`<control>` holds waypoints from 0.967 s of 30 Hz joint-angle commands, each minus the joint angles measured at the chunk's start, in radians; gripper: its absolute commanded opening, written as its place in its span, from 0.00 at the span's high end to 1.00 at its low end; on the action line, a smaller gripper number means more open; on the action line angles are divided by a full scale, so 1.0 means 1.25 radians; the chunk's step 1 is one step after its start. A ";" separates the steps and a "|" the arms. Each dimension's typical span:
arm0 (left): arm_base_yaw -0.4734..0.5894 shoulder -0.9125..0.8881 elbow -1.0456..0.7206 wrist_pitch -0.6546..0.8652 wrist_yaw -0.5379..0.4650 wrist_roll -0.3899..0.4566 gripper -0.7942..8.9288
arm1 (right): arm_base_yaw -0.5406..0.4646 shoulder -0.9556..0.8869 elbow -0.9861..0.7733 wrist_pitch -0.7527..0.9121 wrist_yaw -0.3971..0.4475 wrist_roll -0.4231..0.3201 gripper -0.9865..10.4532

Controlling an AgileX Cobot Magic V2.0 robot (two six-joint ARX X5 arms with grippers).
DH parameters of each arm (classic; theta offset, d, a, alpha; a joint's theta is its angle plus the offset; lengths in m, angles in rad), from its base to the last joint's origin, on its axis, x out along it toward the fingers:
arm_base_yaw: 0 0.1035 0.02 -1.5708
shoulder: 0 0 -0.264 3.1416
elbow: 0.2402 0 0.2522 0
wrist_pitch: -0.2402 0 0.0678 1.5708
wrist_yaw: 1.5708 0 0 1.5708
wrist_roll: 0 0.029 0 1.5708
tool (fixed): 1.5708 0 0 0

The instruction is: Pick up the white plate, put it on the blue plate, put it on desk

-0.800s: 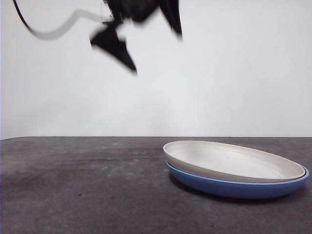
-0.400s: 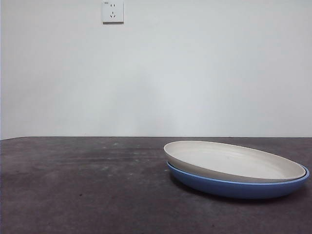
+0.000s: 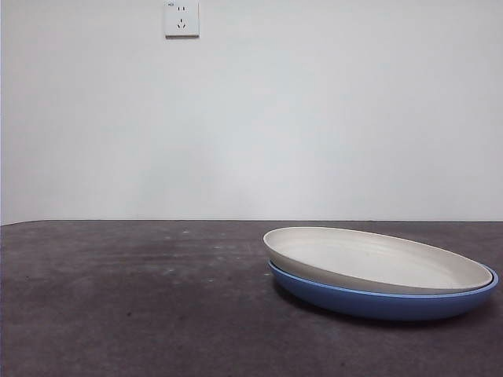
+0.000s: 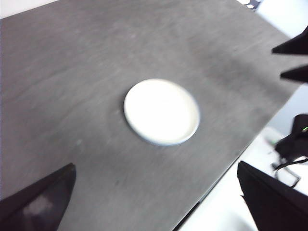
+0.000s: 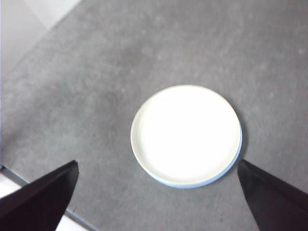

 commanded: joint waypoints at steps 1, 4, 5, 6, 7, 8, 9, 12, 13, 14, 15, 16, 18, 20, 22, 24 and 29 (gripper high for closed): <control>-0.005 -0.069 -0.078 -0.008 -0.023 -0.023 0.27 | 0.003 0.035 0.010 -0.010 -0.002 0.009 0.36; -0.005 -0.162 -0.180 0.044 -0.026 -0.048 0.27 | 0.003 0.070 0.010 -0.026 -0.002 0.003 0.36; -0.005 -0.189 -0.208 0.060 -0.026 -0.056 0.27 | 0.003 0.081 0.009 -0.029 -0.001 0.000 0.36; -0.005 -0.224 -0.244 0.079 -0.026 -0.063 0.27 | 0.003 0.095 0.008 -0.028 -0.002 -0.001 0.36; -0.005 -0.248 -0.269 0.088 -0.026 -0.066 0.27 | 0.003 0.105 0.007 -0.028 -0.002 -0.002 0.36; -0.005 -0.271 -0.292 0.096 -0.026 -0.067 0.27 | 0.003 0.113 0.004 -0.025 -0.002 -0.001 0.36; -0.005 -0.300 -0.322 0.103 -0.026 -0.066 0.27 | 0.003 0.127 -0.002 -0.020 -0.005 -0.001 0.36; -0.005 -0.360 -0.383 0.109 -0.026 -0.066 0.27 | 0.003 0.163 -0.035 0.003 -0.025 0.004 0.36; -0.005 -0.375 -0.399 0.111 -0.026 -0.065 0.27 | 0.002 0.173 -0.053 0.020 -0.036 0.008 0.36; -0.005 -0.388 -0.413 0.117 -0.026 -0.066 0.27 | 0.001 0.182 -0.073 0.039 -0.049 0.011 0.36; -0.005 -0.404 -0.430 0.127 -0.026 -0.066 0.27 | 0.000 0.194 -0.104 0.074 -0.069 0.020 0.36; -0.005 -0.414 -0.441 0.133 -0.026 -0.066 0.27 | -0.002 0.204 -0.126 0.101 -0.080 0.027 0.36; -0.005 -0.430 -0.458 0.142 -0.026 -0.073 0.27 | -0.007 0.230 -0.168 0.158 -0.100 0.039 0.36; -0.005 -0.438 -0.470 0.143 -0.022 -0.077 0.27 | -0.018 0.266 -0.193 0.195 -0.101 0.043 0.36; -0.005 -0.439 -0.475 0.139 -0.021 -0.077 0.27 | -0.036 0.312 -0.203 0.227 -0.101 0.043 0.36; -0.005 -0.439 -0.475 0.138 -0.020 -0.077 0.27 | -0.056 0.358 -0.203 0.268 -0.103 0.049 0.36; -0.005 -0.439 -0.475 0.141 -0.020 -0.073 0.27 | -0.098 0.455 -0.203 0.357 -0.107 0.068 0.36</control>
